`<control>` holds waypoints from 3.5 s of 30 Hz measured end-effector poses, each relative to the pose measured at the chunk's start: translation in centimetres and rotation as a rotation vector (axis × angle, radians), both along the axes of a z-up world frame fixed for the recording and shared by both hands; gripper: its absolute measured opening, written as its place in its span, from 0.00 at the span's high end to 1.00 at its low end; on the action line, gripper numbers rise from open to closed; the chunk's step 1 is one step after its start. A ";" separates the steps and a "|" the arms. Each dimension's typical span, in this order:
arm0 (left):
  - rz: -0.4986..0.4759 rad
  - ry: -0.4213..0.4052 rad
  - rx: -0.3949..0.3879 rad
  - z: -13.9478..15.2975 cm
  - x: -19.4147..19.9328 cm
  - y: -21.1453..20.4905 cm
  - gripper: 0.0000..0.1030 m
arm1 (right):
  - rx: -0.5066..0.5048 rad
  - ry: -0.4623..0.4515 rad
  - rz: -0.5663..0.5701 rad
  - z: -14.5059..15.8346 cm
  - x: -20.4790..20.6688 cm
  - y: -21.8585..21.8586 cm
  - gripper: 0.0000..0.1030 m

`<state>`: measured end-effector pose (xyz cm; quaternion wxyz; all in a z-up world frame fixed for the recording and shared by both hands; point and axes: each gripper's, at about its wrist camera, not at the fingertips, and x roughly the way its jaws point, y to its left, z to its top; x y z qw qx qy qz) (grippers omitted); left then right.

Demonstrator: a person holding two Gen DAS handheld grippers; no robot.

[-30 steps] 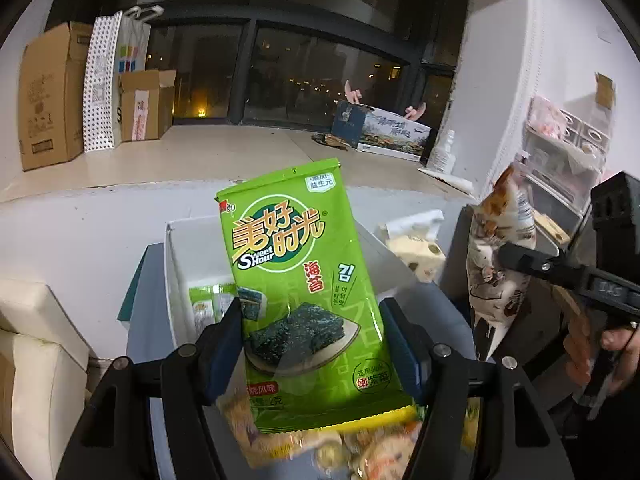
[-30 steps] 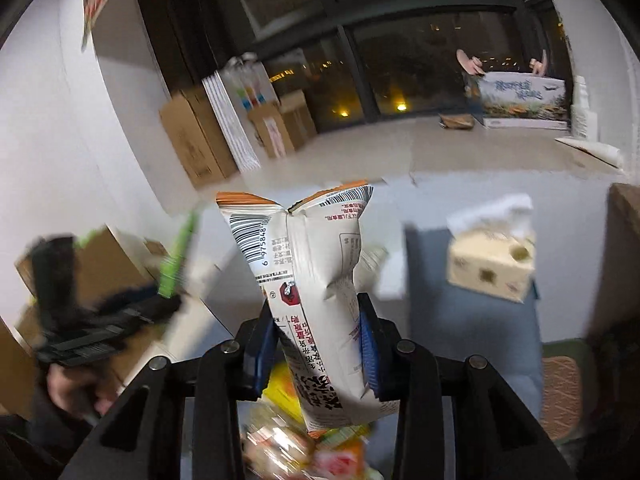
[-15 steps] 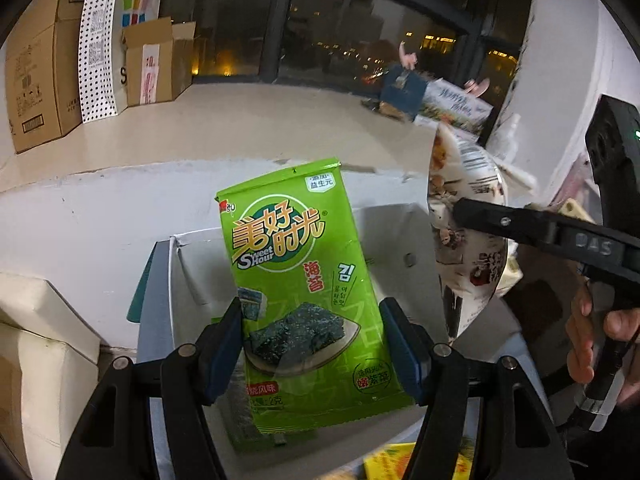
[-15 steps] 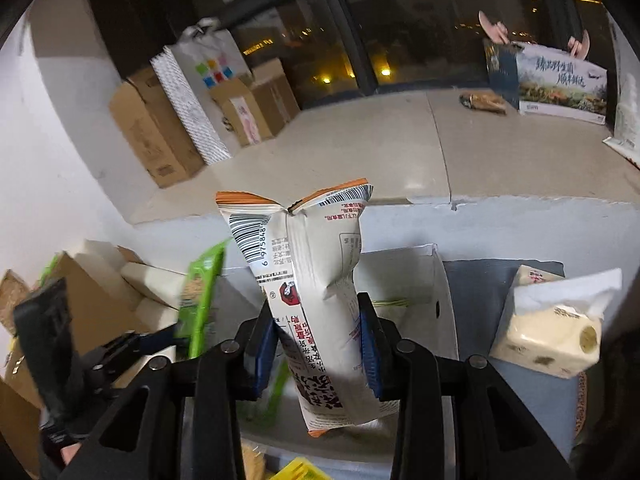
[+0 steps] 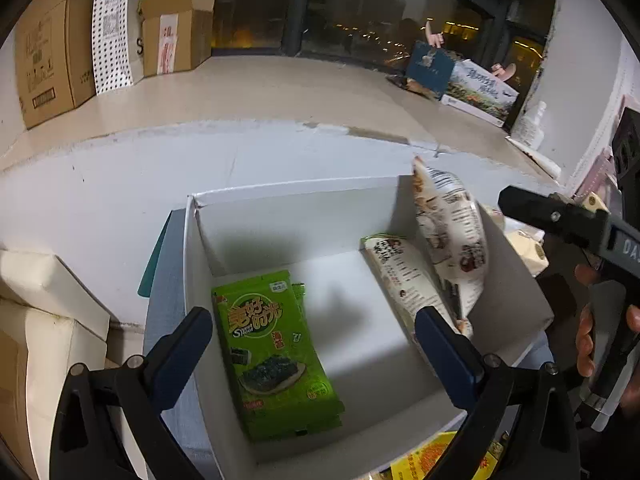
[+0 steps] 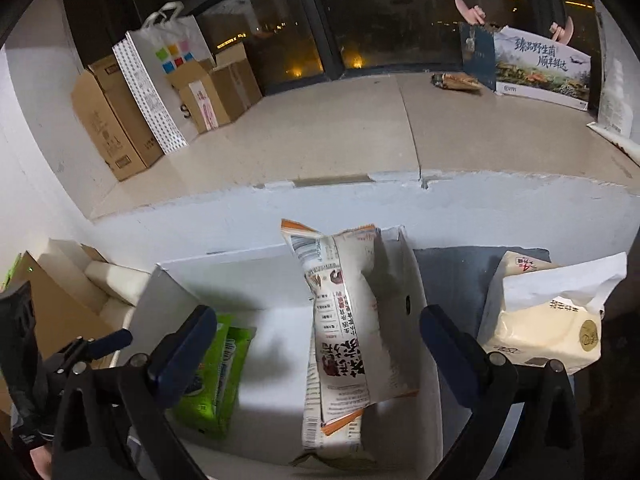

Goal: Organize snacks
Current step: 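Drop the green pack into the white box while the right drops the bread bag, then grasp the black-and-yellow chip bag with the left tool while the right grasps a yellow chip bag, then carry both chip bags over the white box and release them inside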

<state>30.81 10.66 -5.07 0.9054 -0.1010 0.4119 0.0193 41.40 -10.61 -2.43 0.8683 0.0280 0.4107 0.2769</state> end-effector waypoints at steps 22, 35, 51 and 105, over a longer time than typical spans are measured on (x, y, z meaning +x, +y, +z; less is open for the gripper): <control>-0.073 -0.309 0.046 6.6 -20.6 -5.6 0.00 | 0.204 -0.275 0.119 6.0 -22.3 -8.0 0.00; -0.059 -0.229 -0.028 1.4 -28.7 -9.0 0.00 | 0.181 -0.229 0.045 0.1 -33.1 -12.2 0.00; -0.080 0.095 -0.128 -6.4 -24.9 -9.1 0.00 | 0.159 -0.258 -0.030 -0.3 -35.3 -16.4 0.00; -0.212 -0.309 0.011 5.4 -21.1 -8.9 0.22 | 0.061 -0.181 0.018 0.6 -26.5 -13.4 0.41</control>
